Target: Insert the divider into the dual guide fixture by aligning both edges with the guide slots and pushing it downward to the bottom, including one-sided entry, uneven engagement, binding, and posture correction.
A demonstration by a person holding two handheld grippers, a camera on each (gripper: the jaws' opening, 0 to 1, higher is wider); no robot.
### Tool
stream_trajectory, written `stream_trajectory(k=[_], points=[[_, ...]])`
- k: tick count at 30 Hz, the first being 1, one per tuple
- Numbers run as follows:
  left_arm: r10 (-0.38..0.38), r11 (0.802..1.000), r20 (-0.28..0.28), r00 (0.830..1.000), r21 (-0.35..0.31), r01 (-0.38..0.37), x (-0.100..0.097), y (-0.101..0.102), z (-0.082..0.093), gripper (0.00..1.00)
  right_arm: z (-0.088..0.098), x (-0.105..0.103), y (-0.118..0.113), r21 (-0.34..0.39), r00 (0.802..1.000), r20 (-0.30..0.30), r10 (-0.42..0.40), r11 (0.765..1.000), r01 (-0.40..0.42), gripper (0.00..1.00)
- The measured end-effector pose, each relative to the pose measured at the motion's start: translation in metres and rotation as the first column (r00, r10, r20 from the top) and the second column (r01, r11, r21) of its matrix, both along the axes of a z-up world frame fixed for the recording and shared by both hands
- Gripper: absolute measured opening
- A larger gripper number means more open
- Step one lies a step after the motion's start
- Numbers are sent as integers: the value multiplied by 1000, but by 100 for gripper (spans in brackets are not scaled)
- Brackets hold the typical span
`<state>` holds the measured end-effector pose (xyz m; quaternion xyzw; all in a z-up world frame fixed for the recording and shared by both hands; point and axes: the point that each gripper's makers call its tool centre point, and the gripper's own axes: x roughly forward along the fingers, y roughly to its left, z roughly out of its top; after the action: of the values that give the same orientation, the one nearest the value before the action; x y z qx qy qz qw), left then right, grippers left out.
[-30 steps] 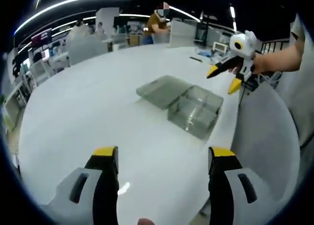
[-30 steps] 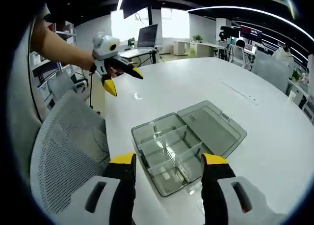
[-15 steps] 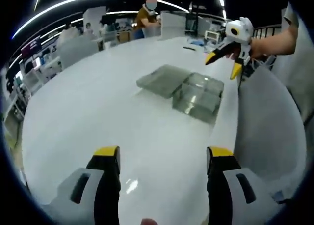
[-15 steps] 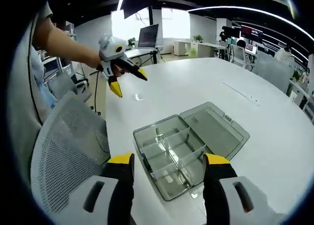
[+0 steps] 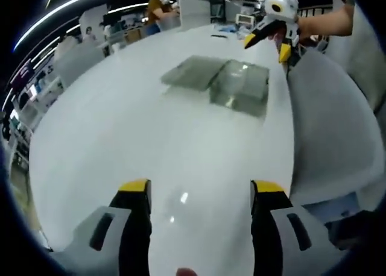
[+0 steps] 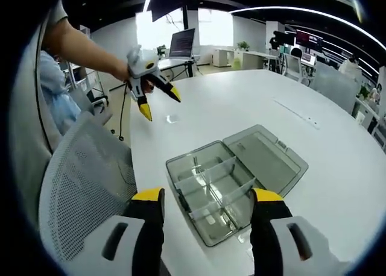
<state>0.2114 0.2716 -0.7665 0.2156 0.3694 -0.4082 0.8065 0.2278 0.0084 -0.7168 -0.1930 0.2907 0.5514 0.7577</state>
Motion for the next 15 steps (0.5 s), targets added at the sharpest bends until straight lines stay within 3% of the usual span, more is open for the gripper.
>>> stream_trajectory(k=[10, 15], points=[[-71, 994, -64, 995, 84, 77, -6, 14, -23, 53, 0, -4, -3, -14, 1000, 1, 0, 1000, 0, 54], [-143, 978, -87, 986, 138, 154, -8, 18, -28, 46, 0, -4, -4, -19, 1000, 1, -1, 1000, 1, 54]])
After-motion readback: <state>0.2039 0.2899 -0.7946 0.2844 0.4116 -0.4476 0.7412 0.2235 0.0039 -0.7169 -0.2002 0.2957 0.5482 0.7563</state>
